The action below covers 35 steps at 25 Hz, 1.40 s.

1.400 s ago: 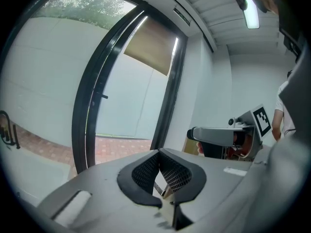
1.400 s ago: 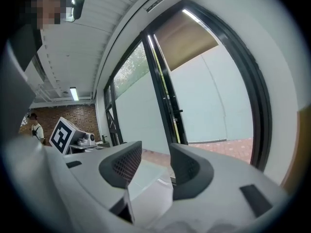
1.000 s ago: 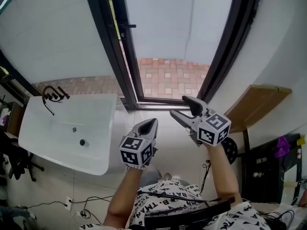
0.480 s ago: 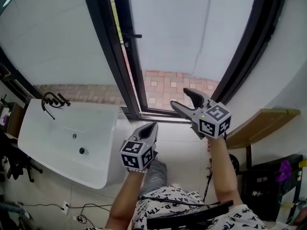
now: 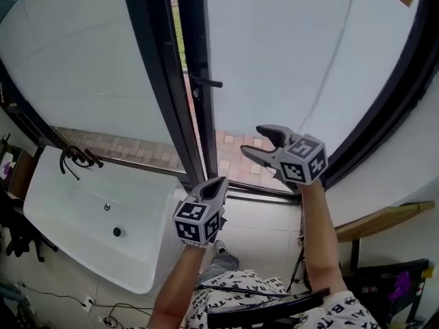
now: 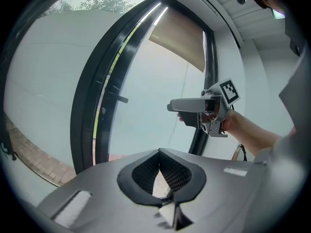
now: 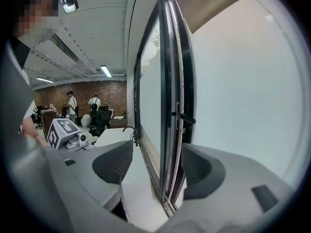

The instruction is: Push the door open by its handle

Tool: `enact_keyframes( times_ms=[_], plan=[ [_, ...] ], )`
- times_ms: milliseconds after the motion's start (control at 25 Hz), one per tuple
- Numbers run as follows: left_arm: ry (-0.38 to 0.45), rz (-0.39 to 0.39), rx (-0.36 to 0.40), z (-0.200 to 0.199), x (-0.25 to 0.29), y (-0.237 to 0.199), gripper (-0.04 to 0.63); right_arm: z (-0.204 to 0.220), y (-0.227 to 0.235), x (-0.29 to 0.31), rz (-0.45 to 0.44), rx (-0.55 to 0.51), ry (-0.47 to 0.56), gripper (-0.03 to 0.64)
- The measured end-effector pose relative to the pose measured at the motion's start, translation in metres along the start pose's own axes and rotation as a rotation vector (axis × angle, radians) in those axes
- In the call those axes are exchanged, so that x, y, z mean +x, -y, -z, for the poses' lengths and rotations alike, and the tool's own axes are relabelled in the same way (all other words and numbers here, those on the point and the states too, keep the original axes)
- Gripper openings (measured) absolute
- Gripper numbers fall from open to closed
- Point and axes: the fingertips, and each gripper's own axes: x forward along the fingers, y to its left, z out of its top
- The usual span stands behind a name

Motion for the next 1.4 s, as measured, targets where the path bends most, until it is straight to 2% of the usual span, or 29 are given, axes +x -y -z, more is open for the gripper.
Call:
enact_keyframes(
  times_ms=[440,560,880,1160,1280,1360,1400],
  plan=[
    [0.034,-0.019,0.013,-0.043,0.034,-0.055,-0.014,-0.059,0.068,0.110,-0.012,-0.216,-0.176,0.308],
    [0.035,-0.026,0.002,-0.046,0.040,-0.062,-0.014,-0.073,0.088,0.132,-0.024,-0.224,-0.210,0.308],
    [0.049,-0.126,-0.022,-0.060,0.051,-0.098,-0.013,-0.068,0.123,0.203,-0.079,-0.294,-0.403,0.287],
    [0.046,-0.125,-0.051,-0.055,0.062,-0.111,-0.014,-0.039,0.126,0.251,-0.127,-0.353,-0.562,0.287],
    [0.046,-0.121,-0.058,-0.055,0.071,-0.113,-0.012,-0.032,0.123,0.264,-0.173,-0.339,-0.590,0.287],
    [0.045,-0.119,-0.057,-0.058,0.076,-0.115,-0.012,-0.029,0.121,0.270,-0.201,-0.326,-0.603,0.252],
    [0.046,-0.118,-0.056,-0.060,0.078,-0.116,-0.012,-0.026,0.121,0.271,-0.207,-0.331,-0.616,0.195]
  ],
)
